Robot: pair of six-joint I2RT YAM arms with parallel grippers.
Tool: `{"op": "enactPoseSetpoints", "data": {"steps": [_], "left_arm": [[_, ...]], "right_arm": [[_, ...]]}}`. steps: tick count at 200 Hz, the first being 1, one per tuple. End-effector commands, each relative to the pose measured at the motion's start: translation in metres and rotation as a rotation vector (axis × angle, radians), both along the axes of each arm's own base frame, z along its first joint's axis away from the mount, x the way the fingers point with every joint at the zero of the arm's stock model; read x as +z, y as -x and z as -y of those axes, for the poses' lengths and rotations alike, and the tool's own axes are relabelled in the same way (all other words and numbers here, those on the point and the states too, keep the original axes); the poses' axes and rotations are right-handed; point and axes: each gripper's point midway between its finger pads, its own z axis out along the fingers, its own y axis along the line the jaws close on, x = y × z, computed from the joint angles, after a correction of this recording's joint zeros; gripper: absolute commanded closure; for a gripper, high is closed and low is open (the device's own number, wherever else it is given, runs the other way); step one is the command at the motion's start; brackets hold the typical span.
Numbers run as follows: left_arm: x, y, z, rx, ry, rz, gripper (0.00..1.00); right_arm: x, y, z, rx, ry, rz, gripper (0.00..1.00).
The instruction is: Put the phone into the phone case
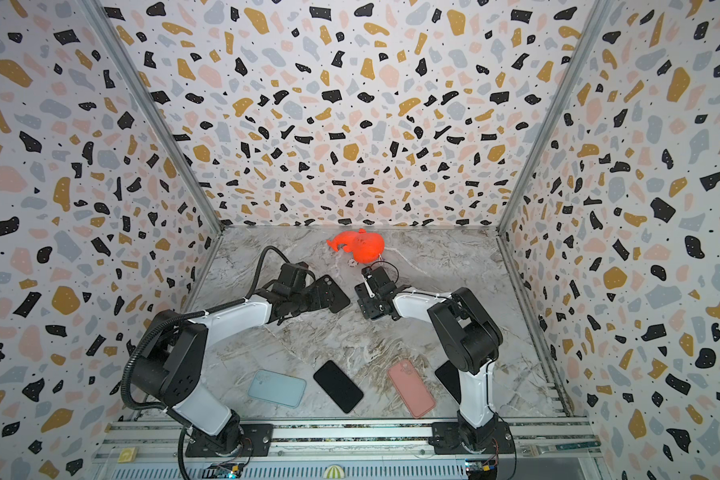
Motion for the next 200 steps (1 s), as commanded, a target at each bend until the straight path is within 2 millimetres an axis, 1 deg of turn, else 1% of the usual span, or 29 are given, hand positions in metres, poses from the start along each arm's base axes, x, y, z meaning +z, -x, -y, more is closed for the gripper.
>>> {"op": "enactPoseSetpoints", "data": {"steps": [1, 53, 80, 116, 177, 200], "left_arm": [[0.01, -0.004, 0.006, -0.01, 0.025, 0.031, 0.01], [0.005, -0.003, 0.006, -0.01, 0.025, 0.018, 0.02], [0.004, -0.002, 0.008, -0.02, 0.031, 0.01, 0.03], [0.005, -0.003, 0.013, -0.037, 0.048, 0.005, 0.05], [0.005, -0.002, 0.014, -0.041, 0.053, 0.005, 0.06], [0.002, -0.001, 0.012, -0.038, 0.043, 0.004, 0.07]], "right_arm": [[0.002, 0.002, 0.0, -0.016, 0.014, -0.014, 0.17], [-0.008, 0.009, 0.007, -0.027, 0.039, -0.037, 0.17], [-0.009, 0.011, 0.009, -0.031, 0.041, -0.04, 0.19], [-0.007, 0.012, 0.006, -0.027, 0.025, -0.045, 0.21], [-0.006, 0.012, 0.006, -0.025, 0.017, -0.05, 0.25], [-0.005, 0.013, 0.005, -0.023, 0.008, -0.052, 0.27]]}}
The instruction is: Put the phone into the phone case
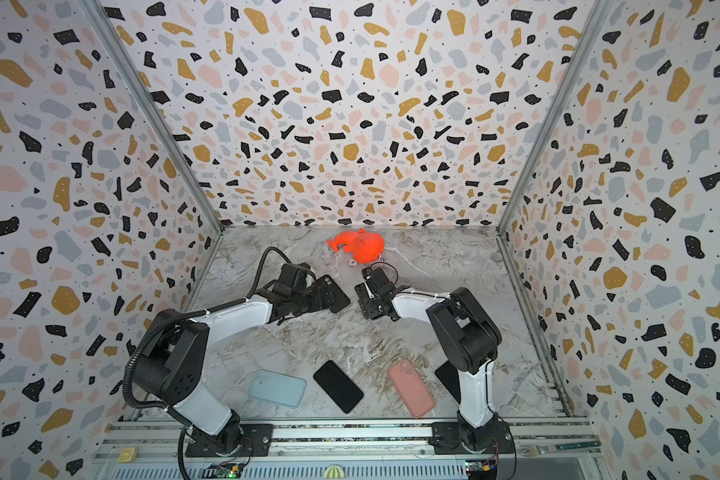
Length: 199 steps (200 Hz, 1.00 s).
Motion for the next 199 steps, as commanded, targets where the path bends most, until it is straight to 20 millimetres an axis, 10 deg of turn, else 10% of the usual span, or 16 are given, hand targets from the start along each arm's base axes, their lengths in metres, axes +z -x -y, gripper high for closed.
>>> {"op": "enactPoseSetpoints", "data": {"steps": [1, 132, 199], "left_arm": [[0.003, -0.005, 0.005, -0.01, 0.015, 0.022, 0.07], [0.029, -0.013, 0.031, 0.008, 0.186, 0.018, 0.14], [0.035, -0.014, 0.085, -0.079, 0.342, -0.027, 0.22]], "right_arm": [[-0.004, 0.012, 0.006, 0.0, 0.018, -0.045, 0.27], [0.015, 0.039, 0.005, 0.063, -0.204, -0.049, 0.34], [0.019, 0.049, 0.001, 0.087, -0.284, -0.054, 0.36]]}}
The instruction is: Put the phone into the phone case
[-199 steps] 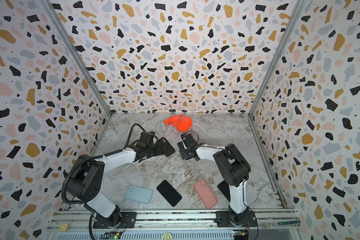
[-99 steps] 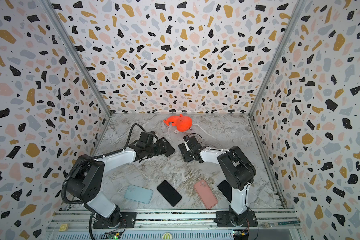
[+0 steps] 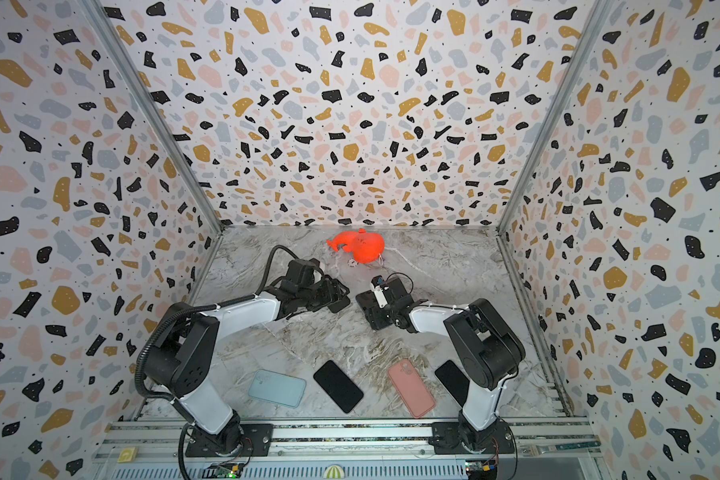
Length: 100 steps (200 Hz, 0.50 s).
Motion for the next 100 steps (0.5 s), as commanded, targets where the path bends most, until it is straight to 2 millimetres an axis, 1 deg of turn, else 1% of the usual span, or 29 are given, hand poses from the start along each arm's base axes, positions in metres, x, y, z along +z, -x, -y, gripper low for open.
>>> {"op": "enactPoseSetpoints", "data": {"steps": [1, 10, 25, 34, 61, 100], "left_arm": [[0.016, -0.005, 0.028, -0.047, 0.104, 0.013, 0.22], [0.012, -0.005, 0.033, -0.05, 0.111, -0.001, 0.23], [0.004, -0.004, 0.038, -0.058, 0.109, -0.034, 0.28], [0.003, -0.003, 0.042, -0.066, 0.113, -0.042, 0.3], [0.0, -0.006, 0.046, -0.067, 0.116, -0.045, 0.32], [-0.015, -0.007, 0.047, -0.074, 0.096, -0.077, 0.34]], "right_arm": [[0.013, 0.005, -0.008, 0.017, -0.068, -0.002, 0.36], [0.012, 0.006, -0.008, 0.019, -0.068, -0.009, 0.37], [0.011, 0.007, -0.008, 0.02, -0.068, -0.015, 0.37], [0.012, 0.007, -0.008, 0.021, -0.074, -0.013, 0.37], [0.013, 0.009, -0.011, 0.028, -0.096, -0.015, 0.38], [0.013, 0.011, -0.007, 0.023, -0.111, -0.024, 0.38]]}}
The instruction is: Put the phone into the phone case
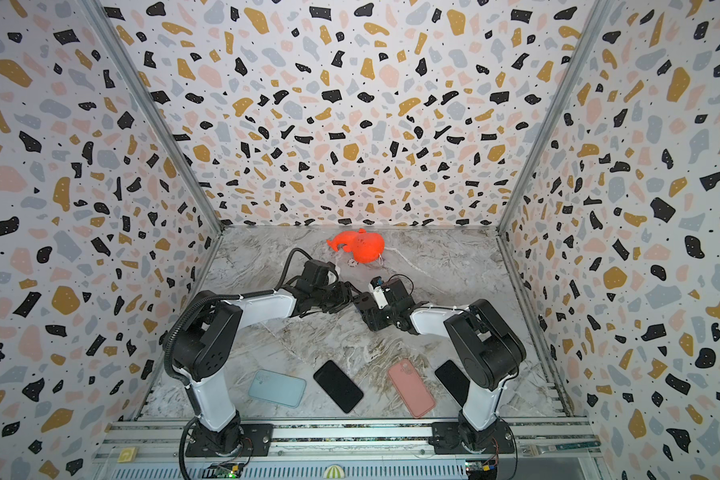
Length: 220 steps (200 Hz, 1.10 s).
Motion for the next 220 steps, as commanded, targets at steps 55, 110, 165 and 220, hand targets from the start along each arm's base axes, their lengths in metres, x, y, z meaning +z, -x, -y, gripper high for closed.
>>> {"op": "enactPoseSetpoints", "data": {"steps": [55, 110, 165, 220], "left_arm": [[-0.003, -0.007, 0.011, -0.021, 0.02, -0.002, 0.36], [-0.008, -0.01, 0.015, -0.016, 0.043, -0.01, 0.46], [-0.009, -0.014, 0.019, -0.018, 0.063, -0.003, 0.57], [-0.017, -0.017, 0.024, -0.041, 0.063, -0.01, 0.62]], "right_arm": [[0.015, 0.005, 0.005, -0.01, -0.073, -0.017, 0.39], [0.019, 0.004, 0.002, -0.004, -0.105, -0.028, 0.4], [0.021, 0.005, -0.002, 0.005, -0.128, -0.034, 0.41], [0.02, 0.006, -0.003, 0.009, -0.137, -0.039, 0.41]]}}
